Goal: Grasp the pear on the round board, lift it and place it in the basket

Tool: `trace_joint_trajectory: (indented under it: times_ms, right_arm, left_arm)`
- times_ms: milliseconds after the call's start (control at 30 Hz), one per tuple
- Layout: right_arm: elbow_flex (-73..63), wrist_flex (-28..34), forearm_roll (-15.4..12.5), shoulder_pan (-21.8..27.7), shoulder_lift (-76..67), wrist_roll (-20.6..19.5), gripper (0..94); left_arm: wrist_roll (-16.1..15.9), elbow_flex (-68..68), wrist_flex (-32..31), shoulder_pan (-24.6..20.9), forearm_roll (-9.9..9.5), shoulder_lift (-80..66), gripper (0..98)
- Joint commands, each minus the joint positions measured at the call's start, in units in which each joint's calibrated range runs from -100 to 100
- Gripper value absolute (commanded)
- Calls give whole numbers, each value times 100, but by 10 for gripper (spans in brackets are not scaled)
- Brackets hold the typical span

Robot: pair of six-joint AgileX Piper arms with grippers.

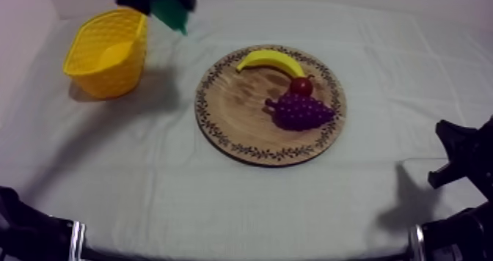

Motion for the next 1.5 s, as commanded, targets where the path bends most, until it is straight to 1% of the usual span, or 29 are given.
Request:
trace_joint_trajectory:
  times_ms: [0, 133, 200, 400, 567, 633, 733, 800, 867, 967, 1067, 1167, 1333, 1467]
  right_arm:
    - [-1, 0, 0, -3, -1, 10, 5]
    - [-1, 0, 0, -3, -1, 10, 5]
    - [-1, 0, 0, -3, -1, 10, 5]
    - [-1, 0, 0, -3, -1, 10, 5]
    - [-1, 0, 0, -3, -1, 10, 5]
    - [-1, 0, 0, -3, -1, 10, 5]
    - [-1, 0, 0, -3, -1, 10, 5]
    - [-1, 0, 0, -3, -1, 10, 5]
    - [-1, 0, 0, -3, -1, 10, 5]
    - [-1, 0, 0, -3, -1, 10, 5]
    - [-1, 0, 0, -3, -1, 10, 5]
    - [-1, 0, 0, -3, -1, 10, 5]
    - [-1, 0, 0, -3, -1, 10, 5]
    - [-1, 0, 0, -3, -1, 10, 5]
  left_arm:
    - [-187, -30, -25, -323, -101, -418, 549]
    - [-459, 6, -248, -725, -276, -481, 574]
    - [-566, 103, -426, -932, -321, -434, 581]
    - [-799, 584, -1075, -1513, -334, -117, 584]
    - [-951, 862, -1531, -1856, -317, 266, 605]
    - [-1007, 921, -1654, -1946, -303, 439, 662]
    - [-1071, 964, -1739, -2042, -270, 681, 813]
    - [-1127, 991, -1766, -2097, -216, 786, 887]
    - [-1153, 1070, -1810, -2128, -178, 803, 925]
    - [-1131, 1266, -1876, -2119, -158, 599, 945]
    - [-1094, 1512, -1900, -2086, -145, 171, 934]
    - [-1040, 1804, -1908, -2015, -153, -476, 881]
    - [-972, 2281, -1911, -1886, -171, -1851, 705]
    - [-981, 2626, -1919, -1834, -172, -2944, 575]
